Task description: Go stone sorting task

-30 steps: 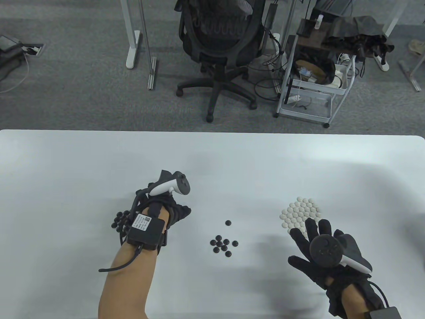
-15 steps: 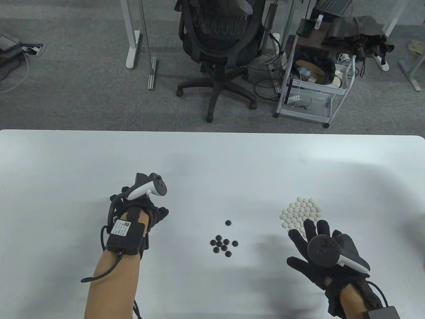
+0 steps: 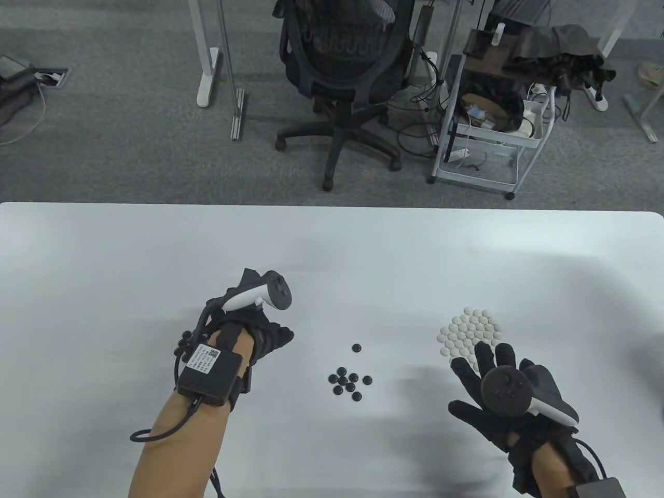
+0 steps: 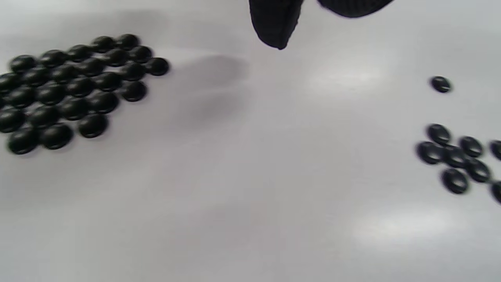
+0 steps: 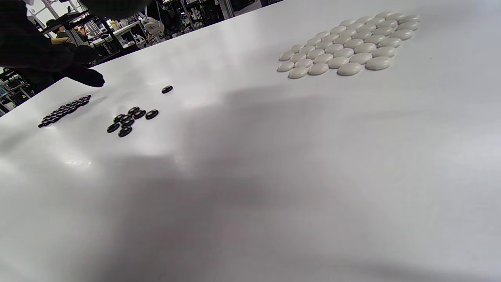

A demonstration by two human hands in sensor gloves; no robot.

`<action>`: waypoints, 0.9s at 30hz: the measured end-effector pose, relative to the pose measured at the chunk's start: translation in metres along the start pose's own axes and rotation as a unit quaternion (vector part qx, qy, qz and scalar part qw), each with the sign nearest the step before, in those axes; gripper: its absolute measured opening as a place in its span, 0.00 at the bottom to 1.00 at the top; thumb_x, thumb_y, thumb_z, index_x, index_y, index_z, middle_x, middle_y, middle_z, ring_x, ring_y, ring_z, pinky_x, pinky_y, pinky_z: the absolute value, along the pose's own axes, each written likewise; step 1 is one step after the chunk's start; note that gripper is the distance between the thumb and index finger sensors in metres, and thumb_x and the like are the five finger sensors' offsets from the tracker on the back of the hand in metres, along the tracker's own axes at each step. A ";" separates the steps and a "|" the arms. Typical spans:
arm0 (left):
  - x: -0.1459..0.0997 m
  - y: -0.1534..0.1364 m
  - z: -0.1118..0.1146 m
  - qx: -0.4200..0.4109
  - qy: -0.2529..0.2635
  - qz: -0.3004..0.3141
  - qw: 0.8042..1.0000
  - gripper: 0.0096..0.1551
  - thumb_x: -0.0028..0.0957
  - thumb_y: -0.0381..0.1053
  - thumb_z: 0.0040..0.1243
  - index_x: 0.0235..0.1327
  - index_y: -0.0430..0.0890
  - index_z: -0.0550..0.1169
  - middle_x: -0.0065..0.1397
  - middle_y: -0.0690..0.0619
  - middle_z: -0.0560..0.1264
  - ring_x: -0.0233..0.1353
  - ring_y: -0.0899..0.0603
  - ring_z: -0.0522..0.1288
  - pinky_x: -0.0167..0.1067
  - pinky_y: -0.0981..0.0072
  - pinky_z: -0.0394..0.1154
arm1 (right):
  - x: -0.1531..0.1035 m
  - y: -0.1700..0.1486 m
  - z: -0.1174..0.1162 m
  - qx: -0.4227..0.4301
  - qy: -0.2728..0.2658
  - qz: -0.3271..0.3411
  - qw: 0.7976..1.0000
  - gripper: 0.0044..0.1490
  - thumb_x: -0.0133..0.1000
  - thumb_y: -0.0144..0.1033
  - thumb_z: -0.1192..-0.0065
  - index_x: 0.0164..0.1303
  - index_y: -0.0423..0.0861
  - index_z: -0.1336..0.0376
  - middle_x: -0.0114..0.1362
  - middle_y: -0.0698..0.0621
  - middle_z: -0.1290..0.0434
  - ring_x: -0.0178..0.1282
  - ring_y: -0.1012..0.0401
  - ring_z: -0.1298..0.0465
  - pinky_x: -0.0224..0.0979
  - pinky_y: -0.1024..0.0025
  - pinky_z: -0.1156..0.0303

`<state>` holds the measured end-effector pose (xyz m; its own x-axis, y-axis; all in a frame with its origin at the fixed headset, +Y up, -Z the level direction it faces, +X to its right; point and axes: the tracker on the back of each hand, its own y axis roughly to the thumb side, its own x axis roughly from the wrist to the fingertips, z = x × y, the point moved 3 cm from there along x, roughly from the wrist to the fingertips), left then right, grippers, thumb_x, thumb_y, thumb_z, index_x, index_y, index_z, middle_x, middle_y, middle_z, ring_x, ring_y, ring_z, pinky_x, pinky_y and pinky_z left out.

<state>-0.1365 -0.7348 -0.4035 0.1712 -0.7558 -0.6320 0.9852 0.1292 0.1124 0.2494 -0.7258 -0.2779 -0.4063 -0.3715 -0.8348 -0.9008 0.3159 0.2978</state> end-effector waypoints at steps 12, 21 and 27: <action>0.018 0.101 0.009 0.063 -0.020 0.118 0.991 0.39 0.61 0.61 0.34 0.86 0.51 0.64 0.84 0.29 0.27 0.73 0.21 0.21 0.61 0.14 0.27 | 0.000 0.000 0.000 0.000 0.000 -0.001 1.000 0.51 0.61 0.57 0.60 0.86 0.42 0.66 0.80 0.29 0.78 0.70 0.30 0.81 0.59 0.23 0.79; 0.051 0.120 0.022 0.056 -0.028 0.113 0.992 0.38 0.60 0.61 0.32 0.87 0.55 0.59 0.82 0.30 0.24 0.72 0.21 0.19 0.61 0.14 0.26 | -0.001 -0.002 0.001 0.003 -0.003 -0.001 1.000 0.51 0.61 0.57 0.60 0.86 0.41 0.66 0.80 0.29 0.78 0.70 0.30 0.81 0.59 0.23 0.79; 0.055 0.077 0.003 0.028 -0.005 0.034 0.999 0.39 0.59 0.62 0.31 0.86 0.55 0.59 0.82 0.32 0.23 0.72 0.22 0.18 0.61 0.14 0.25 | -0.003 -0.002 0.003 0.005 -0.008 0.001 1.000 0.51 0.61 0.57 0.60 0.86 0.42 0.66 0.80 0.29 0.78 0.70 0.30 0.81 0.59 0.23 0.79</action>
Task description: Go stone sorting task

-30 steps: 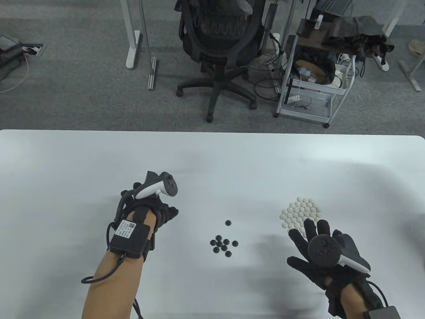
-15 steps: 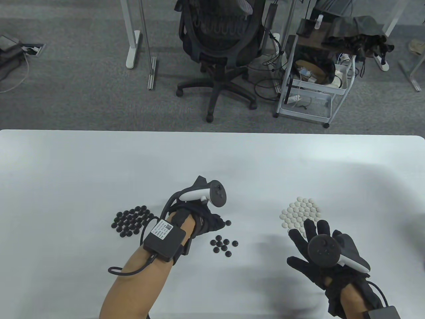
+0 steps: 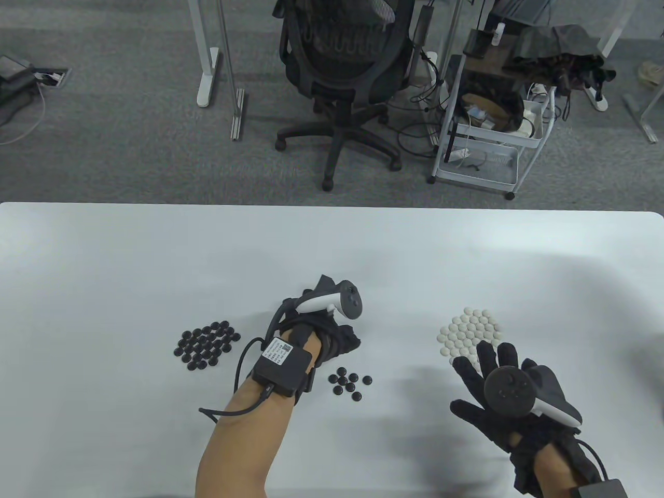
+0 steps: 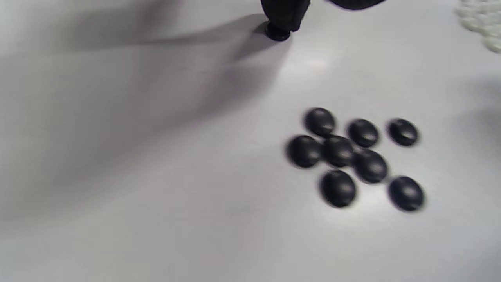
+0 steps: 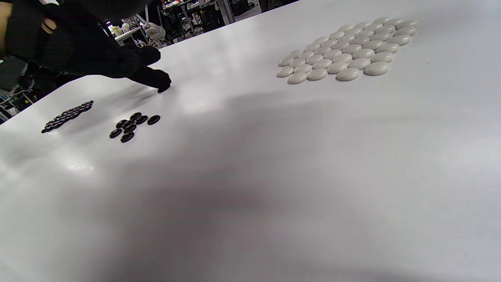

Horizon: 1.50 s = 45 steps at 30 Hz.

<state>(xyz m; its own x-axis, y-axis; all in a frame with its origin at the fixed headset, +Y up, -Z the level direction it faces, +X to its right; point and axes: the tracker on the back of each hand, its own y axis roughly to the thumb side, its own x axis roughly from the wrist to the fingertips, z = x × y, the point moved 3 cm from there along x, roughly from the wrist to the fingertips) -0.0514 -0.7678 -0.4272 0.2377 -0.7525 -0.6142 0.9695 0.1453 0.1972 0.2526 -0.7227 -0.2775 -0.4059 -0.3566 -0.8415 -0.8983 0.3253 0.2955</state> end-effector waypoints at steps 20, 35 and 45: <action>-0.042 -0.163 0.009 -0.155 0.027 -0.162 0.974 0.40 0.59 0.62 0.32 0.86 0.52 0.60 0.81 0.32 0.22 0.72 0.22 0.18 0.61 0.15 0.24 | 0.001 -0.001 -0.002 0.000 0.007 0.000 1.000 0.51 0.61 0.57 0.60 0.87 0.42 0.66 0.80 0.29 0.78 0.71 0.30 0.80 0.59 0.23 0.79; -0.058 -0.138 -0.001 -0.123 0.039 -0.120 0.984 0.40 0.60 0.62 0.34 0.87 0.50 0.61 0.82 0.31 0.23 0.72 0.22 0.18 0.61 0.14 0.24 | 0.001 0.000 -0.002 0.000 0.006 0.002 1.000 0.51 0.61 0.58 0.60 0.87 0.41 0.66 0.80 0.28 0.77 0.71 0.30 0.80 0.59 0.23 0.79; -0.061 -0.022 0.012 0.052 -0.012 0.036 0.998 0.39 0.61 0.61 0.35 0.86 0.51 0.65 0.83 0.30 0.27 0.73 0.21 0.21 0.61 0.14 0.27 | -0.003 -0.011 0.006 0.016 -0.016 -0.012 1.000 0.52 0.61 0.58 0.61 0.86 0.42 0.67 0.79 0.29 0.79 0.70 0.30 0.82 0.59 0.23 0.79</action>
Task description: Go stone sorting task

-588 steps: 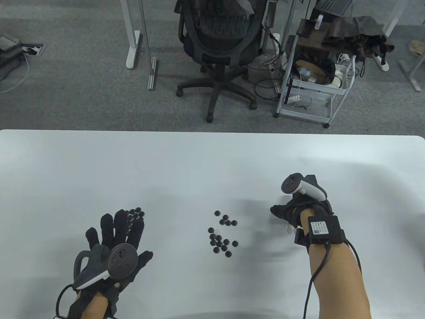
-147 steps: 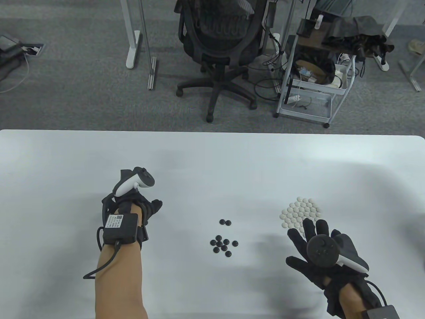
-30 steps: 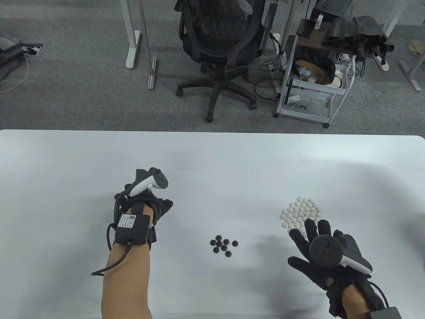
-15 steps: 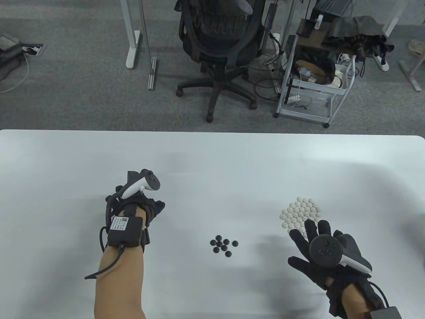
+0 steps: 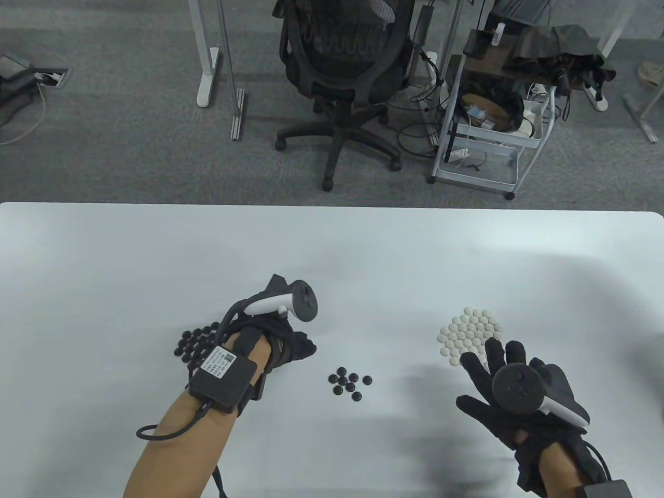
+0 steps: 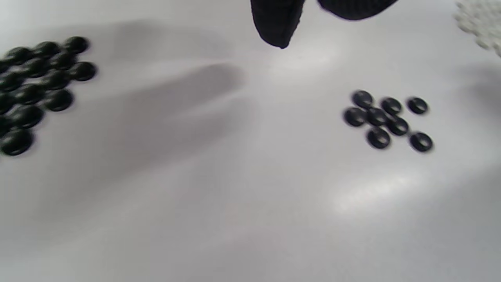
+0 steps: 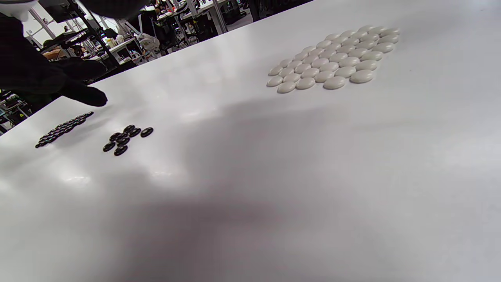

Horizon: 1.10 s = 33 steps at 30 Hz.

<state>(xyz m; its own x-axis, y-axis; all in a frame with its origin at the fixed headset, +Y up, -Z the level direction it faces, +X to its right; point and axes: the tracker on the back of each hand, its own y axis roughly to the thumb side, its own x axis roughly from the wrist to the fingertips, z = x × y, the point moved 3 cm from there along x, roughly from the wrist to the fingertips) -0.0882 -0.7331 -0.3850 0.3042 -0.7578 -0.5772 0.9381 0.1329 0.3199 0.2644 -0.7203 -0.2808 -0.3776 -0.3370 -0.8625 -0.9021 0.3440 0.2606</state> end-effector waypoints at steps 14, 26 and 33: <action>0.029 0.099 0.036 0.076 -0.034 0.125 0.989 0.38 0.60 0.61 0.33 0.87 0.53 0.58 0.83 0.29 0.25 0.73 0.21 0.21 0.61 0.14 0.27 | 0.001 -0.001 -0.001 -0.007 -0.008 -0.007 1.000 0.52 0.61 0.58 0.61 0.86 0.42 0.69 0.79 0.29 0.80 0.69 0.31 0.83 0.59 0.23 0.80; 0.057 0.011 -0.010 -0.070 0.014 -0.024 0.997 0.39 0.59 0.62 0.31 0.86 0.54 0.59 0.82 0.30 0.23 0.72 0.21 0.19 0.60 0.14 0.25 | 0.001 0.000 -0.001 -0.004 -0.002 -0.007 1.000 0.52 0.61 0.58 0.61 0.86 0.42 0.68 0.79 0.29 0.79 0.70 0.31 0.82 0.59 0.23 0.80; 0.036 -0.078 -0.010 -0.167 0.018 -0.124 0.978 0.40 0.59 0.62 0.31 0.85 0.52 0.64 0.83 0.31 0.24 0.72 0.21 0.19 0.60 0.14 0.25 | 0.001 -0.001 -0.002 -0.004 0.000 -0.005 1.000 0.52 0.61 0.58 0.61 0.86 0.42 0.68 0.79 0.28 0.79 0.70 0.30 0.82 0.59 0.23 0.80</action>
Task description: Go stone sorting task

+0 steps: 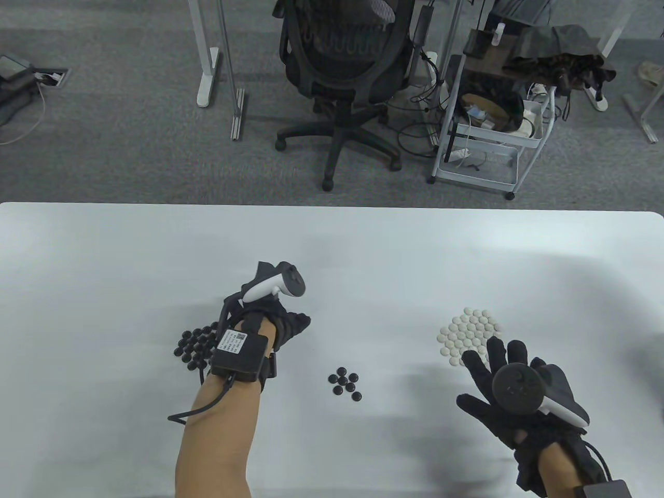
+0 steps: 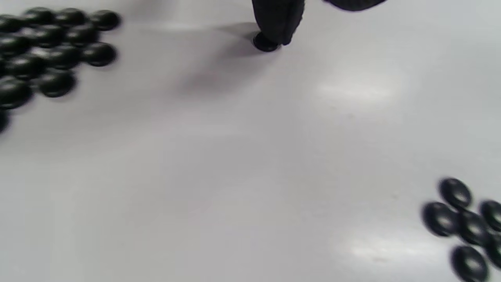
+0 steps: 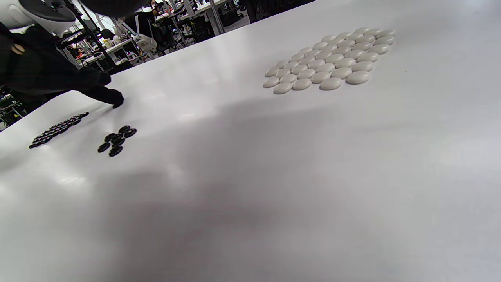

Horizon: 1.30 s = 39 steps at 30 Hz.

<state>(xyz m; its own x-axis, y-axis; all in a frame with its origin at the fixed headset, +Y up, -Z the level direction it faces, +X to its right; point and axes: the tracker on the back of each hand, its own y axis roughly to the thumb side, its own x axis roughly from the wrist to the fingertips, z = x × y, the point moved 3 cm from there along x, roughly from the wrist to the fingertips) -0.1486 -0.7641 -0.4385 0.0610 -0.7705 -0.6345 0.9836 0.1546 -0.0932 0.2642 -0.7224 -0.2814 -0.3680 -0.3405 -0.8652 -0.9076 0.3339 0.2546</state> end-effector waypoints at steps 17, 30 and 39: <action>-0.016 -0.070 -0.002 -0.044 0.009 -0.062 0.997 0.40 0.59 0.61 0.32 0.86 0.50 0.65 0.82 0.32 0.23 0.72 0.22 0.19 0.60 0.14 0.24 | 0.000 0.001 -0.001 -0.003 0.007 0.001 1.000 0.52 0.61 0.58 0.61 0.86 0.41 0.67 0.79 0.28 0.79 0.70 0.30 0.82 0.59 0.23 0.79; -0.040 -0.026 -0.003 0.006 0.019 0.031 0.999 0.40 0.60 0.61 0.34 0.86 0.49 0.65 0.83 0.30 0.25 0.73 0.21 0.20 0.61 0.14 0.25 | 0.001 0.002 -0.001 -0.002 0.008 0.002 1.000 0.52 0.61 0.58 0.61 0.86 0.42 0.67 0.80 0.28 0.78 0.70 0.30 0.82 0.59 0.23 0.79; -0.073 0.056 0.043 0.183 -0.038 0.130 0.974 0.38 0.62 0.60 0.38 0.84 0.48 0.70 0.85 0.27 0.32 0.75 0.19 0.26 0.61 0.13 0.31 | 0.001 0.002 -0.002 -0.003 0.009 0.001 1.000 0.52 0.61 0.58 0.61 0.86 0.41 0.67 0.80 0.28 0.78 0.70 0.30 0.82 0.59 0.23 0.79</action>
<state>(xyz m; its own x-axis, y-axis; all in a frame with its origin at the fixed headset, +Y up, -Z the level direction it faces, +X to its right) -0.0906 -0.7263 -0.3642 0.3146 -0.7802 -0.5407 0.9271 0.1304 0.3514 0.2617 -0.7236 -0.2809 -0.3735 -0.3561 -0.8565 -0.9079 0.3298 0.2588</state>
